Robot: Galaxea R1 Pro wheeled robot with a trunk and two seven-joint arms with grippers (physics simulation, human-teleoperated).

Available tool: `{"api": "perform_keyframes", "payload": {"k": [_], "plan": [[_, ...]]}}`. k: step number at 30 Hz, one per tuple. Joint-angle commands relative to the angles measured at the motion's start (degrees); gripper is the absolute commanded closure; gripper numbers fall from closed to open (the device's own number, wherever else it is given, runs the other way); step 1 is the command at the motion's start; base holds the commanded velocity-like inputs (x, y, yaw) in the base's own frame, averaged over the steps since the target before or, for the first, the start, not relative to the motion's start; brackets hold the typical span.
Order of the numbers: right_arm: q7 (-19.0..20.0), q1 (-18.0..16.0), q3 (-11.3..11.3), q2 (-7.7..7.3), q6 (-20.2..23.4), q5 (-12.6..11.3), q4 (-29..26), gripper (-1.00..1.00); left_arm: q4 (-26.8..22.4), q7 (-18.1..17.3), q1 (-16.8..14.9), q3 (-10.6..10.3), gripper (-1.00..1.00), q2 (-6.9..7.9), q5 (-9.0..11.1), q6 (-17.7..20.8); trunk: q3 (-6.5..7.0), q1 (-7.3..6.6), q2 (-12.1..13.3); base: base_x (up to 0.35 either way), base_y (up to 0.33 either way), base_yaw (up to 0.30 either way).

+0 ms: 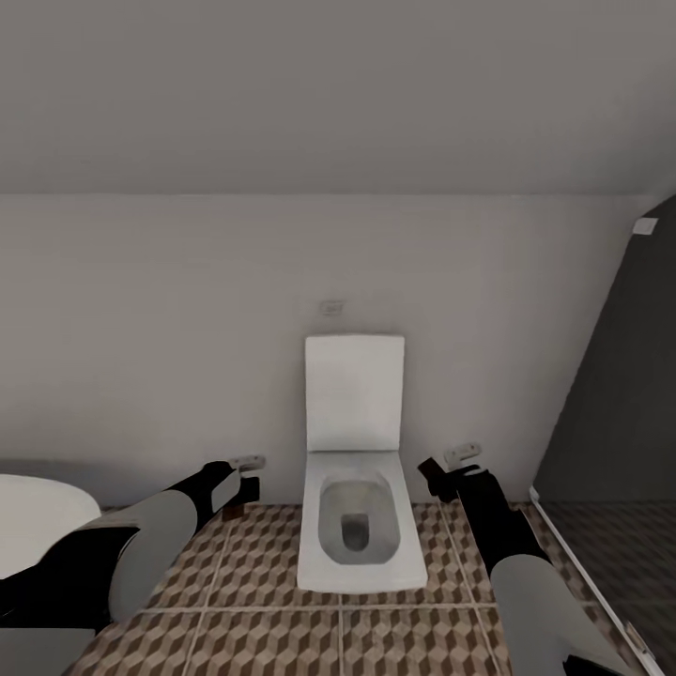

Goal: Take the four mousetraps from the cabinet in the bathroom and place them on the bathroom floor. Make sure all four end up on the same floor surface, and ensure that at least two of them are either under or directly next to the same bathroom sink.

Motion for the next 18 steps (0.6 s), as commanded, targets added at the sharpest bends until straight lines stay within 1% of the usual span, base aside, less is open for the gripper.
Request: {"api": "perform_keyframes", "payload": {"k": [1, 8, 11, 14, 18], "plan": [[0.2, 0.0, -0.3, 0.08, 0.0, 0.6, 0.0, 1.0, -0.1, 0.3, 0.0, 0.2, 1.0, -0.07, 0.4, 0.2, -0.06, 0.0, 0.0, 0.04, 0.001, 0.0], [0.0, 0.0, -0.4, 0.08, 0.0, 0.7, 0.0, 1.0, -0.1, 0.3, 0.0, 0.2, 1.0, -0.15, 0.6, 0.0, -0.06, 0.0, 0.0, 0.015, 0.0, 0.0], [0.0, 0.0, -0.4, 0.08, 0.0, 0.7, 0.0, 1.0, -0.1, 0.4, 0.0, 0.2, 1.0, -0.52, 0.6, 0.0, -0.06, 0.0, 0.0, 0.003, 0.0, 0.0], [0.1, 0.0, -0.4, 0.08, 0.0, 0.8, 0.0, 1.0, 0.0, 0.8, 0.0, 0.2, 1.0, -1.35, 0.5, 0.0, -0.06, 0.0, 0.0, 0.001, 0.0, 0.0], [0.1, 0.0, -0.4, 0.08, 0.0, 0.8, 0.0, 1.0, 0.1, 0.8, 0.0, 0.2, 1.0, -1.91, 0.4, 0.0, -0.06, 0.0, 0.0, 0.0, 0.0, 0.0]]}}
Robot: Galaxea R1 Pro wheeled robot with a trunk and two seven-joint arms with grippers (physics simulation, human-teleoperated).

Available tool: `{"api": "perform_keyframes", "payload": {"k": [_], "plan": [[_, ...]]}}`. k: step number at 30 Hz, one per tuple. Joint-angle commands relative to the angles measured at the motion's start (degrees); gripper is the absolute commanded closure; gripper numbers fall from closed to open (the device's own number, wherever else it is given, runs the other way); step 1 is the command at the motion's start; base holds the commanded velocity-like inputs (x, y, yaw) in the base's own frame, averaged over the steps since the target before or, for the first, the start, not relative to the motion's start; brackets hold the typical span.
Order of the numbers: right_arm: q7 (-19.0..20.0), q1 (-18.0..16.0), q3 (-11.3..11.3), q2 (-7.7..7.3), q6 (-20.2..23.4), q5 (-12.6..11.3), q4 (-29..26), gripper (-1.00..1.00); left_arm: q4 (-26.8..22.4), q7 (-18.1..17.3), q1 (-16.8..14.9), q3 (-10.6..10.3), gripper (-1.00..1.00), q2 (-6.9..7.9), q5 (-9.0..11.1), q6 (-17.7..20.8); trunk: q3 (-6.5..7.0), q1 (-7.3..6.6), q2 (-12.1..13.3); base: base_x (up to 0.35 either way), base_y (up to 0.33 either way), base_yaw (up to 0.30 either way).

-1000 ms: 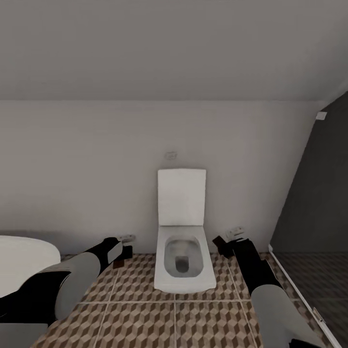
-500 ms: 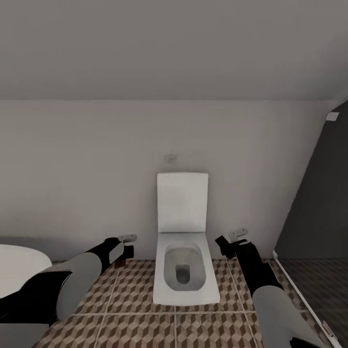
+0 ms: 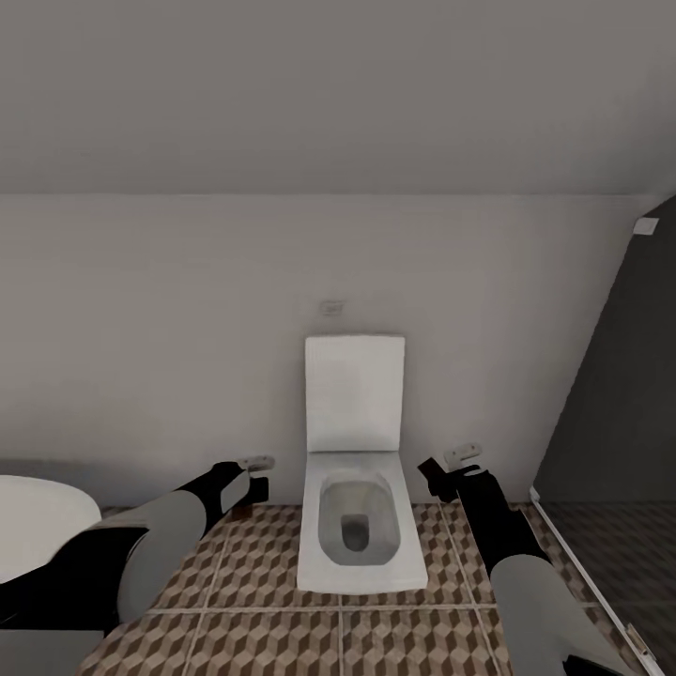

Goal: Take the four mousetraps from the cabinet in the bathroom and place them on the bathroom floor. Make sure all four end up on the same floor surface, and ensure that at least two of them are either under or directly next to the same bathroom sink.

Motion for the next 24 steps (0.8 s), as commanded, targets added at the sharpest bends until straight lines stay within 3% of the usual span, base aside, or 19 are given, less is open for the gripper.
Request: {"api": "perform_keyframes", "payload": {"k": [1, 16, 24], "plan": [[0.2, 0.0, -0.3, 0.08, 0.1, 0.6, -0.1, 1.0, 0.0, 0.3, 0.0, 0.2, 1.0, -0.12, 0.4, 0.2, -0.06, 0.0, 0.0, 0.0, 0.0, 0.0], [0.1, 0.0, -0.3, 0.09, 0.1, 0.6, -0.1, 1.0, -0.1, 0.1, 0.0, 0.2, 1.0, -0.3, 0.4, 0.2, -0.06, 0.0, 0.0, 0.0, 0.0, 0.0], [0.1, 0.0, -0.3, 0.08, 0.1, 0.6, -0.1, 1.0, 0.0, -0.1, 0.0, 0.2, 1.0, -0.3, 0.5, 0.2, -1.5, 1.75, -3.2, 0.0, 0.0, 0.0]]}}
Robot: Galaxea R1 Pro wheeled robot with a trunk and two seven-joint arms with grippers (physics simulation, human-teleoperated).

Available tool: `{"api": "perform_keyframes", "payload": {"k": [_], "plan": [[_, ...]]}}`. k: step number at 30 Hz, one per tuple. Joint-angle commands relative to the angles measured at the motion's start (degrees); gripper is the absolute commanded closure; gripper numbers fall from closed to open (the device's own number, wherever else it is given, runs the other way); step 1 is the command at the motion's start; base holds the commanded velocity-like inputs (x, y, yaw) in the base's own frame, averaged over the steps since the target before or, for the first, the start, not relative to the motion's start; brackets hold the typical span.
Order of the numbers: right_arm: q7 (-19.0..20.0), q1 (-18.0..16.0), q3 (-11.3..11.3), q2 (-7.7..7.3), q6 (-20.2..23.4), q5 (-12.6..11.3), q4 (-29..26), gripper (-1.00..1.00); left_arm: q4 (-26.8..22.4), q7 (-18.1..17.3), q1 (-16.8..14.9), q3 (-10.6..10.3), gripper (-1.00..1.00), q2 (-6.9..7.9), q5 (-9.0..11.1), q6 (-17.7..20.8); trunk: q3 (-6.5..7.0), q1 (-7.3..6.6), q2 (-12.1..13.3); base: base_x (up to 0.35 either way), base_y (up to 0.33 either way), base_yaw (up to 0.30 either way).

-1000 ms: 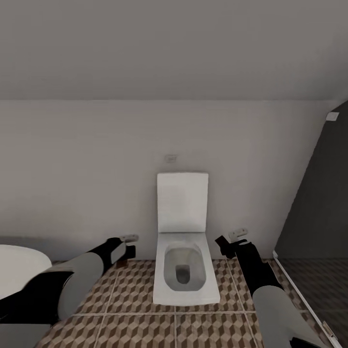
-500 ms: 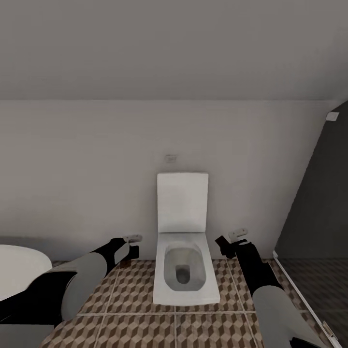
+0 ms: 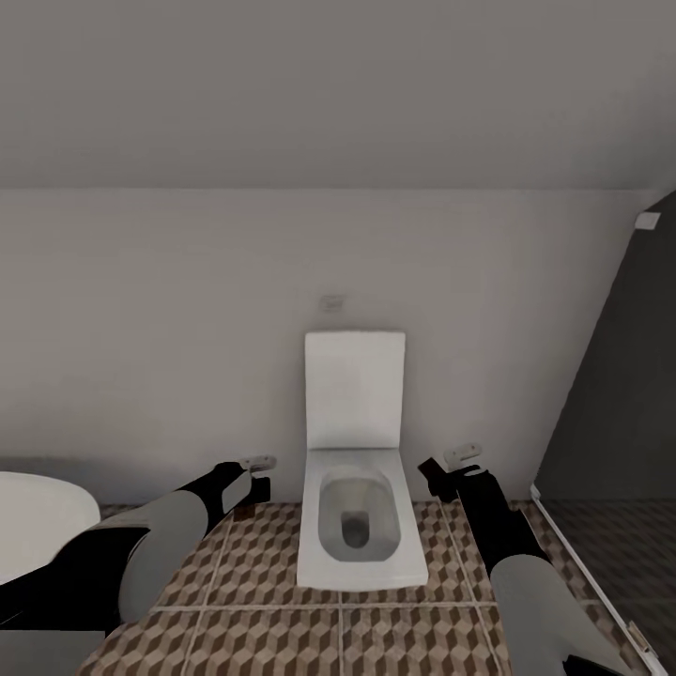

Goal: Take the four mousetraps from the cabinet in the bathroom and place them on the bathroom floor. Make sure all four end up on the same floor surface, and ensure that at least two of them are either under or directly next to the same bathroom sink.

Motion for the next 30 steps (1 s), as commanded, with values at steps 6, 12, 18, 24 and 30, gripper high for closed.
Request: {"api": "perform_keyframes", "payload": {"k": [6, 12, 18, 24, 30], "plan": [[0.2, 0.0, -0.3, 0.01, 0.1, 0.6, -0.1, 1.0, 0.0, 0.2, 0.0, 0.2, 1.0, -0.01, 0.4, 0.2, -1.14, 1.32, -2.5, 0.0, 0.0, 0.0], [0.1, 0.0, -0.3, -0.21, 0.0, 0.6, -0.1, 1.0, 0.1, 0.2, 0.0, 0.2, 1.0, -0.2, 0.4, 0.2, -2.22, 2.64, -4.9, 0.0, 0.0, 0.0], [0.1, 0.0, -0.4, -0.91, -0.9, 0.4, 0.0, 1.0, 0.1, 0.2, 0.0, 0.2, 1.0, -0.27, 0.4, 0.3, -3.3, 3.96, -7.3, 0.0, 0.0, 0.0], [0.0, 0.0, -0.4, -1.06, -1.8, 0.4, 1.4, 1.0, 0.1, 0.2, 0.0, 0.2, 1.0, -0.25, 0.4, 0.3, -4.37, 5.27, -9.7, 0.0, 0.0, 0.0], [0.0, 0.0, -0.4, -1.13, -2.8, 0.4, 2.1, 1.0, 0.2, 0.1, 0.0, 0.2, 1.0, -0.2, 0.4, 0.3, -5.45, 6.59, -12.1, 0.0, 0.0, 0.0]]}}
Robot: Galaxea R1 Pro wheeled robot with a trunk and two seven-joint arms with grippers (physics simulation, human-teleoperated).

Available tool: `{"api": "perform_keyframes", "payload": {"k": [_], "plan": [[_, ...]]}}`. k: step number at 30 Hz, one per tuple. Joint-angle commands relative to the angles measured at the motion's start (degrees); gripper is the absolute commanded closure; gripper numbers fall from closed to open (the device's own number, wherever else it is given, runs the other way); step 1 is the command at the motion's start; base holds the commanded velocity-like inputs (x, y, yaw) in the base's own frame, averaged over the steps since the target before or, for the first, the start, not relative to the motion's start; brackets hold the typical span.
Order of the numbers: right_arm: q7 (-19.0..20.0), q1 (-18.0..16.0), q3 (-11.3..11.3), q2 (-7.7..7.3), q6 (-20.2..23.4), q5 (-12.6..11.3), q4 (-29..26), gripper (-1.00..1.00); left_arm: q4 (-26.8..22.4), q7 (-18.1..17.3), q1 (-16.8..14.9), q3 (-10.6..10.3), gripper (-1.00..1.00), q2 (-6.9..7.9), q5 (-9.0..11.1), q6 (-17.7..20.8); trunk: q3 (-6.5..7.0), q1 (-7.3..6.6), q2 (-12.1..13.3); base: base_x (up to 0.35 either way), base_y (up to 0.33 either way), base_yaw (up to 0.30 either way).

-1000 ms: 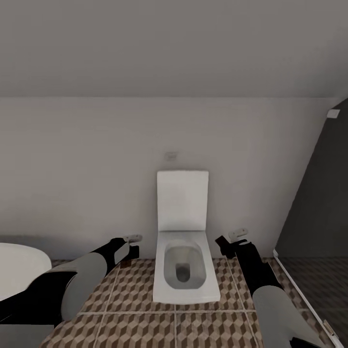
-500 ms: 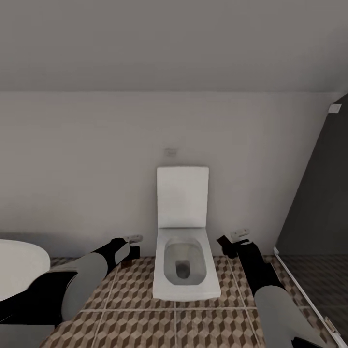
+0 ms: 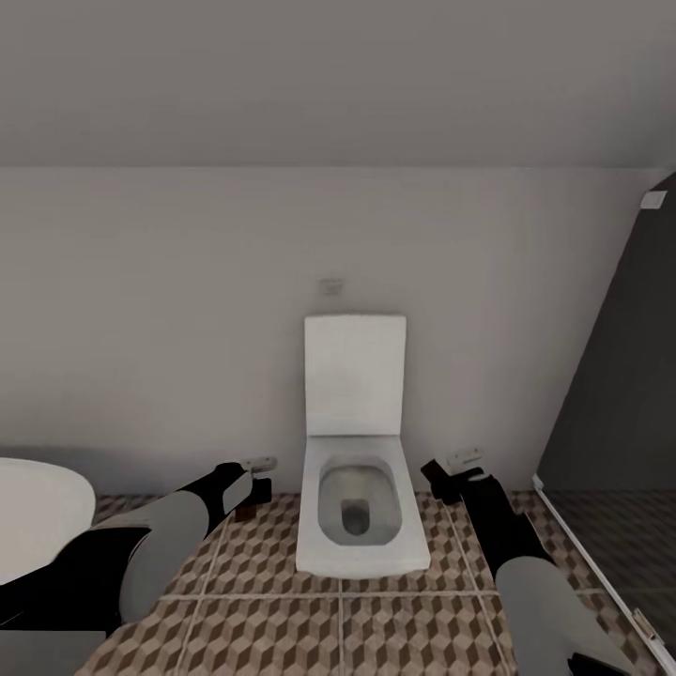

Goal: Take the four mousetraps from the cabinet in the bathroom and place them on the bathroom floor. Make sure all four end up on the same floor surface, and ensure that at least two of them are either under or directly next to the same bathroom sink.

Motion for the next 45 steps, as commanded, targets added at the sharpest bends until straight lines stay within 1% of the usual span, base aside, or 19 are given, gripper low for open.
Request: {"api": "perform_keyframes", "payload": {"k": [1, 4, 6, 7, 9, 10, 12, 13, 14, 15, 17, 18, 20, 21, 23, 26, 31, 42, 45], "plan": [[0.2, 0.0, -0.4, 0.06, -0.6, 0.6, 0.0, 1.0, 0.0, 0.3, 0.0, 0.2, 1.0, -0.01, 0.3, 0.1, -0.24, 0.22, -0.4, 0.0, 0.0, 0.0], [0.1, 0.0, -1.4, 0.06, -1.0, 0.6, 0.0, 1.0, 0.0, 0.3, 0.0, 0.2, 1.0, -0.01, 0.4, 0.1, -0.78, 0.88, -1.6, 0.0, 0.0, 0.0], [0.0, 0.0, -3.1, 0.04, -1.5, 0.6, 0.0, 1.0, 0.0, 0.3, 0.2, 0.2, 1.0, -0.01, 0.3, -0.1, -1.14, 1.32, -2.5, 0.0, 0.0, 0.0], [0.0, 0.0, -4.6, 0.01, -2.1, 0.6, 0.0, 1.0, -0.1, 0.3, 0.3, 0.2, 1.0, -0.01, 0.2, -0.4, -1.32, 1.54, -2.9, 0.0, 0.0, 0.0], [0.0, 0.0, -6.3, -0.01, -3.0, 0.6, 0.1, 1.0, -0.1, 0.3, 0.4, 0.2, 1.0, -0.01, 0.2, -0.7, -1.68, 1.98, -3.7, 0.0, 0.0, 0.0], [-0.1, 0.0, -8.0, -0.02, -4.0, 0.7, 0.2, 1.0, -0.1, 0.3, 0.5, 0.2, 1.0, -0.01, 0.2, -0.9, -1.86, 2.2, -4.1, 0.0, 0.0, 0.0], [-0.2, 0.0, -9.6, -0.06, -5.2, 0.8, 0.6, 1.0, -0.1, 0.3, 0.5, 0.2, 1.0, -0.01, 0.2, -1.0, -2.22, 2.64, -4.9, 0.0, 0.0, 0.0], [-0.5, 0.0, -10.8, -0.31, -6.6, 0.8, 1.4, 1.0, -0.1, 0.3, 0.5, 0.2, 1.0, 0.02, 0.2, -1.0, -2.4, 2.85, -5.3, 0.0, 0.0, 0.0], [-0.8, 0.0, -11.2, -0.52, -7.2, 0.8, 2.0, 1.0, -0.1, 0.3, 0.5, 0.2, 1.0, 0.04, 0.2, -1.1, -2.58, 3.07, -5.7, 0.0, 0.0, 0.0], [-1.5, 0.0, -11.8, -1.11, -8.6, 0.8, 3.6, 1.0, -0.1, 0.3, 0.6, 0.2, 1.0, 0.05, 0.3, -1.1, -2.76, 3.29, -6.1, 0.0, 0.0, 0.0], [-2.5, 0.0, -12.3, -1.75, -9.8, 0.8, 5.8, 1.0, -0.1, 0.3, 0.6, 0.2, 1.0, 0.06, 0.3, -1.2, -3.11, 3.73, -6.9, 0.0, 0.0, 0.0], [-3.9, 0.0, -12.6, -2.36, -11.0, 0.7, 8.5, 1.0, -0.1, 0.3, 0.6, 0.2, 1.0, 0.07, 0.4, -1.2, -3.29, 3.95, -7.3, 0.0, 0.0, 0.0], [-5.5, 0.0, -12.8, -2.89, -12.2, 0.7, 11.6, 1.0, -0.1, 0.3, 0.7, 0.2, 1.0, 0.11, 0.4, -1.2, -3.65, 4.39, -8.1, 0.0, 0.0, 0.0], [-7.2, 0.0, -13.0, -3.38, -13.3, 0.6, 14.8, 1.0, 0.0, 0.3, 0.8, 0.2, 1.0, 0.13, 0.4, -1.2, -3.83, 4.61, -8.5, 0.0, 0.0, 0.0], [-9.8, 0.0, -13.2, -4.06, -14.6, 0.6, 18.8, 1.0, -0.1, 0.3, 1.1, 0.2, 1.0, 0.18, 0.4, -1.2, -4.19, 5.05, -9.3, 0.0, 0.0, 0.0], [-13.0, 0.0, -13.3, -4.54, -15.4, 0.6, 22.1, 1.0, -0.1, 0.3, 1.6, 0.2, 1.0, 0.27, 0.4, -1.1, -4.73, 5.71, -10.5, 0.0, 0.0, 0.0], [-15.7, 0.0, -13.4, -4.81, -15.7, 0.5, 24.4, 1.0, -0.1, 0.4, 2.0, 0.2, 1.0, 0.39, 0.2, -1.1, -5.63, 6.81, -12.5, 0.0, 0.0, 0.0], [-16.4, 0.0, -13.4, -4.99, -15.8, 0.5, 25.0, 1.0, -0.1, 0.4, 2.5, 0.1, 1.0, 0.75, 0.1, -1.3, -7.6, 9.22, -16.9, 0.0, 0.0, 0.0], [-16.4, 0.0, -13.4, -5.37, -15.9, 0.5, 25.0, 1.0, -0.1, 0.3, 2.7, 0.1, 1.0, 0.77, 0.1, -1.4, -8.14, 9.88, -18.1, 0.0, 0.0, 0.0]]}}
